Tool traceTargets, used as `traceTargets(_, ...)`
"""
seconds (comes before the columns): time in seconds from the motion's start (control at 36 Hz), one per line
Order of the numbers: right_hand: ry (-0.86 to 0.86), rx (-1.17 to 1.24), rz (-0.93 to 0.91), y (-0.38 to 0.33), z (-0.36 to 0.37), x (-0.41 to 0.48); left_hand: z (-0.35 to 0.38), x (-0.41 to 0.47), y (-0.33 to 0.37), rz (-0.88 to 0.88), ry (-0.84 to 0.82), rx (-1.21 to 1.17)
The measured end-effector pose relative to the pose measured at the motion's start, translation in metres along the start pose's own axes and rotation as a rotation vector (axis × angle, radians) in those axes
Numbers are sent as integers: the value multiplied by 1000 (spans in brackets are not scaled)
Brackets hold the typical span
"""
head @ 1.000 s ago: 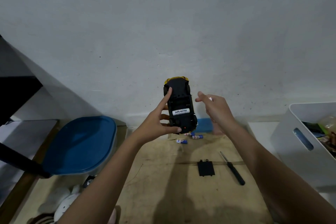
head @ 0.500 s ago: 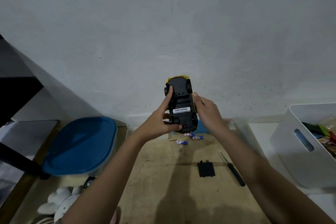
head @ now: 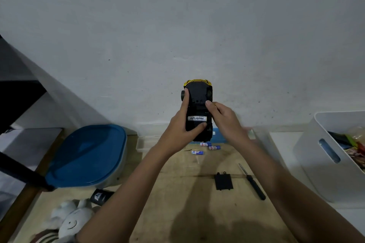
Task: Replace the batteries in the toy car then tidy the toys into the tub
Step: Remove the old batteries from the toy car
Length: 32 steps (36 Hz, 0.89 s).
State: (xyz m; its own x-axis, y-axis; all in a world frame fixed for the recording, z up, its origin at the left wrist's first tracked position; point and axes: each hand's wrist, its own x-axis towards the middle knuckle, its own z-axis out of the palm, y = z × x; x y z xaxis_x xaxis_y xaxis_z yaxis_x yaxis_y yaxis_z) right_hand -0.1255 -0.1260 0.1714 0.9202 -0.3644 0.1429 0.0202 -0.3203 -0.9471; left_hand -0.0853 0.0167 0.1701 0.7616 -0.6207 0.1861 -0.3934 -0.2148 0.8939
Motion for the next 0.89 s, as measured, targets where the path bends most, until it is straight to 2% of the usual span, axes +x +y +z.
traceTargets(0.17, 46, 53, 12, 0, 0, -4, 8, -4, 2, 73, 127, 24)
traceTargets(0.42, 52, 17, -32, 6, 0, -6, 15, 4, 0, -61, 175, 14)
traceTargets(0.58, -36, -32, -57, 7, -5, -8, 21, 7, -3, -139, 199, 85)
traceTargets(0.89, -214, -111, 6, 12, -11, -8, 28, -1, -5, -218, 254, 262)
